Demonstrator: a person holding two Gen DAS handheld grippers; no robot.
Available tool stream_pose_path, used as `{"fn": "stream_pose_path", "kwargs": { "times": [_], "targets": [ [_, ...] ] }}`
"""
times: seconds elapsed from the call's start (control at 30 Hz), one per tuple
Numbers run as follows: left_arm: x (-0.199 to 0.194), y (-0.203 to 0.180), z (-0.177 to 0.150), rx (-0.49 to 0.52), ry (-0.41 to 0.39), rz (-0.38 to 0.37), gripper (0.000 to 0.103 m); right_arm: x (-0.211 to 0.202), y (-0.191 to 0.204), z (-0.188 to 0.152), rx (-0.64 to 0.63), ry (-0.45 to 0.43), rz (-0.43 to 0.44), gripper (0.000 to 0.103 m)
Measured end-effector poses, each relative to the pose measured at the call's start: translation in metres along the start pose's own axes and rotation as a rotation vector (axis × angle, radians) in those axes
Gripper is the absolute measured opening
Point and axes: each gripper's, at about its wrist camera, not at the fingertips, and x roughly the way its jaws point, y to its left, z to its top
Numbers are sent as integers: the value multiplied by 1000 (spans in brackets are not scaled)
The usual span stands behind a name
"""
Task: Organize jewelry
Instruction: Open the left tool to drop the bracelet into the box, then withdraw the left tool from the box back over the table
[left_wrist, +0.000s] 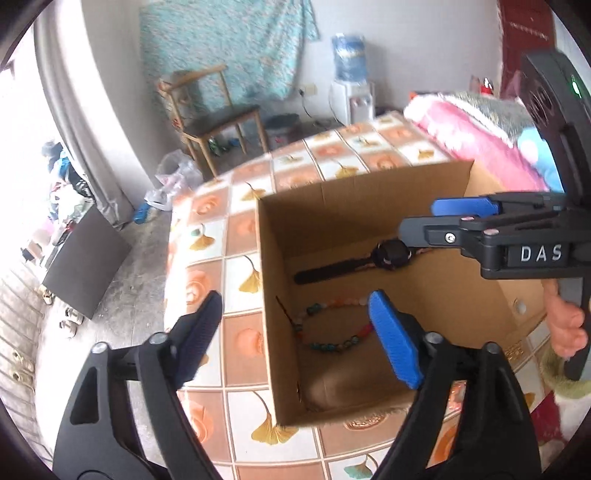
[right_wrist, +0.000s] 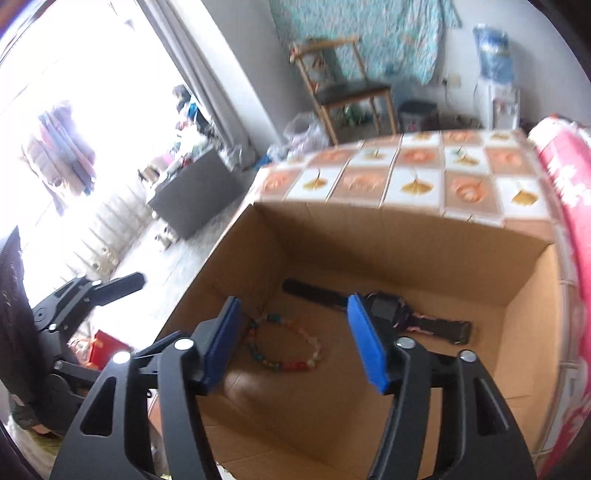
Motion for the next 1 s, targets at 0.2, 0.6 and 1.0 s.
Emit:
{"fn": "stream_pose_path", "kwargs": {
  "times": [0.2,0.6,1.0],
  "targets": [
    [-24,3,-10,-60,-18,24,84,-33,6,-13,-44,-96,-28,73],
    [-52,7,-68,-165,-20,-18,84,-98,46,-102,-166,-219,-60,97],
    [-28,-10,-119,-160,12,-143,84,-82,2,-193,-95,-5,-441,97]
  ]
}}
